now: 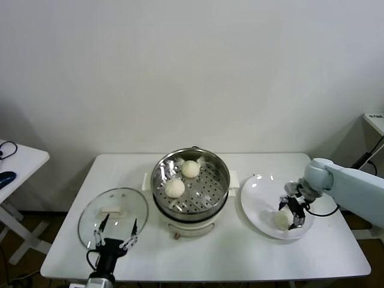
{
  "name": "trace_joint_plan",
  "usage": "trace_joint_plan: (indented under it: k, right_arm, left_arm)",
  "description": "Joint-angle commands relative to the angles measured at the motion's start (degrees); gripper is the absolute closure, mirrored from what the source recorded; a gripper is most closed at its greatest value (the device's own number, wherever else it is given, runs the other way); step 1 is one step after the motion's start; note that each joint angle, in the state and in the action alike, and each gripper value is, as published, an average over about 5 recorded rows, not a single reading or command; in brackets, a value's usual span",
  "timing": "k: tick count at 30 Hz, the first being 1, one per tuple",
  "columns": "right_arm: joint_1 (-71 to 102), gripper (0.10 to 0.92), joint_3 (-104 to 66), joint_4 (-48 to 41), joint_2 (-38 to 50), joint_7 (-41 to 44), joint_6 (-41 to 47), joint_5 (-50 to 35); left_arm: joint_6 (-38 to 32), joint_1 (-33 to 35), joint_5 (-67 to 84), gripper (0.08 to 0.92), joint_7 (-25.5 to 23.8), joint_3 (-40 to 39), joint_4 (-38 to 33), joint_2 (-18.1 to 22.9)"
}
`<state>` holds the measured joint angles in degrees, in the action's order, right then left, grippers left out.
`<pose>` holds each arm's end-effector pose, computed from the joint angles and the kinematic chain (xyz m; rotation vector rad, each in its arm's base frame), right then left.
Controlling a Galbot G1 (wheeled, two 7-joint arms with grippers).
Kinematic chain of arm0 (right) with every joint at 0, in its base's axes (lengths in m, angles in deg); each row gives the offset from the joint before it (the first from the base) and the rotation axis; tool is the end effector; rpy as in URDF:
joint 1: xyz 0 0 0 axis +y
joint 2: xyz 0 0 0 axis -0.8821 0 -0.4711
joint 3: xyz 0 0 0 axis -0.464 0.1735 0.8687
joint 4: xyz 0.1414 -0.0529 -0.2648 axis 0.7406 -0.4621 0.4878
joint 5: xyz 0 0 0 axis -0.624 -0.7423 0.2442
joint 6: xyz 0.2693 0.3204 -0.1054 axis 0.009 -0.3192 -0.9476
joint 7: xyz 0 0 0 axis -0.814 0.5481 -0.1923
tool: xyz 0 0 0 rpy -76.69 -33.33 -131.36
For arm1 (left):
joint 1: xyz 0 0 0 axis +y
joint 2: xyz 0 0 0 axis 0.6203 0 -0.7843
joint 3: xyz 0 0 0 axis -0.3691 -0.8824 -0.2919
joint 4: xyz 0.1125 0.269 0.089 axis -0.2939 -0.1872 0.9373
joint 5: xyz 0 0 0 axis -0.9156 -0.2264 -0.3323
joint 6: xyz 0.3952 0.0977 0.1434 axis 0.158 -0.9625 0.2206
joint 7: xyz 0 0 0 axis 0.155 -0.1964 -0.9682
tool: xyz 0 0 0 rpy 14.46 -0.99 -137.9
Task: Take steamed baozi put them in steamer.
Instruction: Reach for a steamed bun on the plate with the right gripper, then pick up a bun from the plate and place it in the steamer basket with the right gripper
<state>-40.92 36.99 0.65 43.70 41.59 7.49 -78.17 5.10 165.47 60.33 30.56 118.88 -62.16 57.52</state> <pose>0.5314 -0.1364 -0.2712 1.3962 -1.2017 1.2677 0.2347 0.0482 -0.3464 -0.0360 -2.9937 -0.4263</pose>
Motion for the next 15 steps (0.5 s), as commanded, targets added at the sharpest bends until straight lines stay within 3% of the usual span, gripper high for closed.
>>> trace_joint_plan:
  k: [1, 8, 15]
  right_arm:
    - [0.31, 0.313, -0.18, -0.23, -0.23, -0.09, -0.08, 0.25]
    - [-0.25, 0.367, -0.1, 0.03, -0.33, -0.24, -0.07, -0.08]
    - [-6.26, 0.37, 3.69, 2.67, 0.26, -0.35, -0.13, -2.45]
  left_arm:
    - [-0.09, 0.06, 0.07, 0.177, 0.02, 0.08, 0.01, -0.06]
    - [-0.09, -0.15, 0.06, 0.177, 0.02, -0.05, 0.13, -0.1]
    - [0.07, -0.18, 0.04, 0.177, 0.01, -0.1, 0.06, -0.25]
